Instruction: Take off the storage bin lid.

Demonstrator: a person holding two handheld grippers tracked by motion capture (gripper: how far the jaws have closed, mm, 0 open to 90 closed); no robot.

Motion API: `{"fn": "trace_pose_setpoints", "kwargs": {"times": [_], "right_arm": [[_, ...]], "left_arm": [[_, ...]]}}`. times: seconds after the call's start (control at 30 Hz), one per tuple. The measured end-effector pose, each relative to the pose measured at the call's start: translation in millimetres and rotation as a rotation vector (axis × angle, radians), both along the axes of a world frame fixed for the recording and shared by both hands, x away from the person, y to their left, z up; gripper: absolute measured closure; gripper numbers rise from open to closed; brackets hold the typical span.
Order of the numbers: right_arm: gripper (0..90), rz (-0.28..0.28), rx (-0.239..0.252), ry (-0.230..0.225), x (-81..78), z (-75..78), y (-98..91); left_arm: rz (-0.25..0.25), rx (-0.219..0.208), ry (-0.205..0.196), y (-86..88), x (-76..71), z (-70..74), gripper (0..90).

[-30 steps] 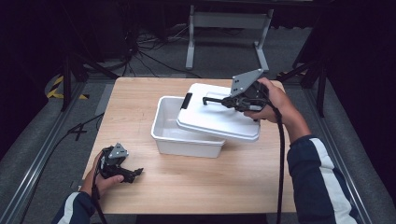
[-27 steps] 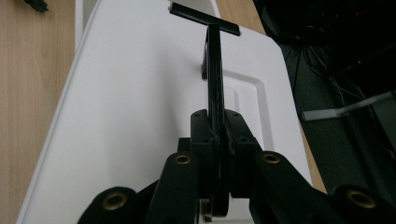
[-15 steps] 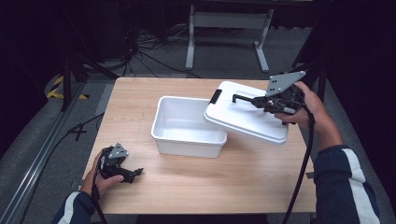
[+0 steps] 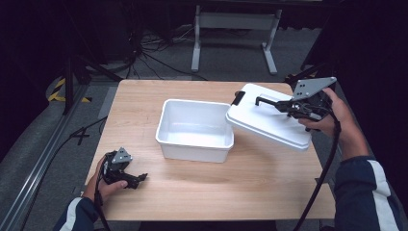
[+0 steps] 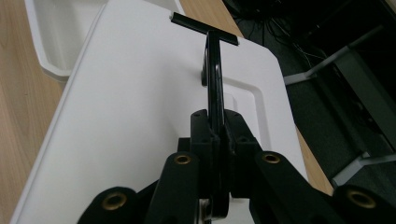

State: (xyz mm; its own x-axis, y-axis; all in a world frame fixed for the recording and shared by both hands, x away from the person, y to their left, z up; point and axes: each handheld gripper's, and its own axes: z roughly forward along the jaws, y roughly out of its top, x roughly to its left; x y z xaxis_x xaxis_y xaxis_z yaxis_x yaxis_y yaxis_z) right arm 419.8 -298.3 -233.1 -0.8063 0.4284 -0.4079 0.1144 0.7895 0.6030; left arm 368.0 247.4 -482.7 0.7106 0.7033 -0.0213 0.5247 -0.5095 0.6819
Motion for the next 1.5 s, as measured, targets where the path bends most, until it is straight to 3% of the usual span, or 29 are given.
{"fn": "trace_pose_setpoints", "kwargs": {"times": [0.37, 0.7, 1.0, 1.27, 1.5], "right_arm": [[84.1, -0.066, 0.018, -0.014, -6.8, 0.0, -30.4], [84.1, -0.097, 0.017, 0.003, -3.0, -14.7, -44.4], [84.1, -0.113, -0.012, 0.038, 9.2, -37.2, -40.9], [84.1, -0.132, -0.025, 0.092, 26.0, -66.3, -43.8], [84.2, -0.148, -0.008, 0.131, 40.2, -88.4, -42.4]], "left_arm": [[0.001, 0.001, 0.000, 0.0, -0.1, 0.1, 0.3], [0.003, -0.001, -0.004, 0.0, -0.4, -0.2, 0.3], [0.006, -0.002, -0.003, 0.0, -0.7, -0.2, 0.3], [0.004, -0.003, -0.001, 0.1, -0.6, -0.1, 0.2], [0.001, -0.002, -0.001, 0.5, -0.6, -0.1, 0.2]]}}
